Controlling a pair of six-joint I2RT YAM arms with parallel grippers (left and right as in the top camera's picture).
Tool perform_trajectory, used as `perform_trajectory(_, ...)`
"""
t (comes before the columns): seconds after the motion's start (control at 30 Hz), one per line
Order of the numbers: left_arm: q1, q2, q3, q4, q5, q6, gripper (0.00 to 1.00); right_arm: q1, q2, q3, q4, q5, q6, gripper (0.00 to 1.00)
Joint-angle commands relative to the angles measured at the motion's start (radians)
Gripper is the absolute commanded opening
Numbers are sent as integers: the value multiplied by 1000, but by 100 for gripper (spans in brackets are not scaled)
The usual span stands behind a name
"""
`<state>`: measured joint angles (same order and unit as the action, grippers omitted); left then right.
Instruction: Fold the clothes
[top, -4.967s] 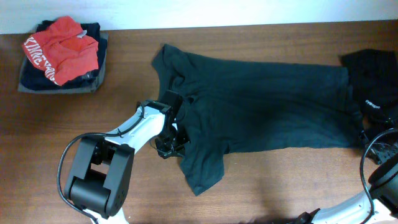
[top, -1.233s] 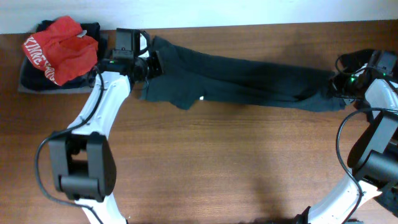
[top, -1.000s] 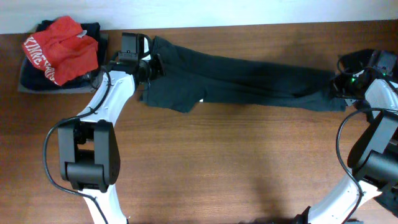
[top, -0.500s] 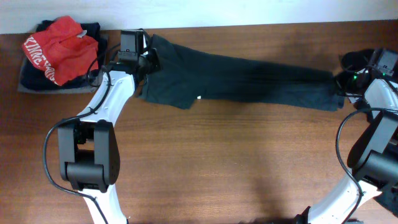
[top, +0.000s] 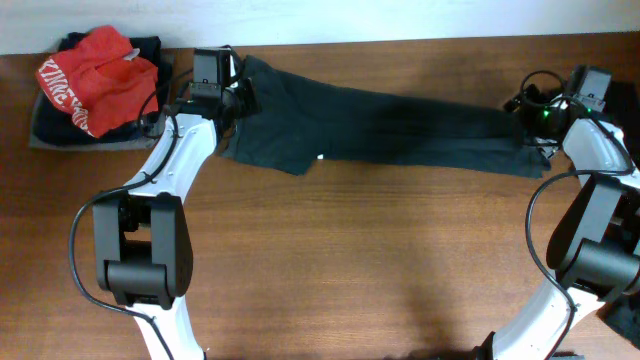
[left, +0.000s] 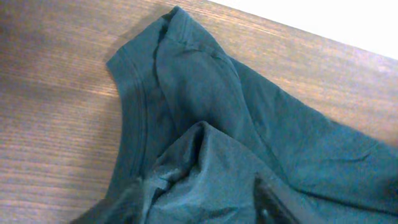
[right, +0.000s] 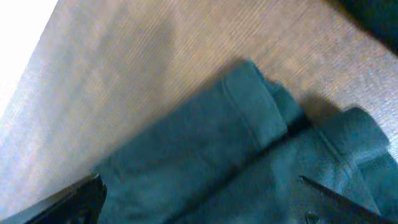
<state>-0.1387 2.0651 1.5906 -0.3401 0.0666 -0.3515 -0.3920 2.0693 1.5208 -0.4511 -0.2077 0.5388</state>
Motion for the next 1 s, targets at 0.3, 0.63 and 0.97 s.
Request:
perform_trajectory(0.3, 4, 1, 13, -100, -11, 9, 65, 63, -75, 226, -473, -93, -119, 50)
perform_trajectory(0.63, 4, 1, 13, -211, 80, 9, 50, 182, -64, 76, -459, -96, -209, 4)
perform_trajectory(0.97, 29, 1, 13, -298, 74, 86, 69, 298, -64, 20, -406, -95, -210, 46)
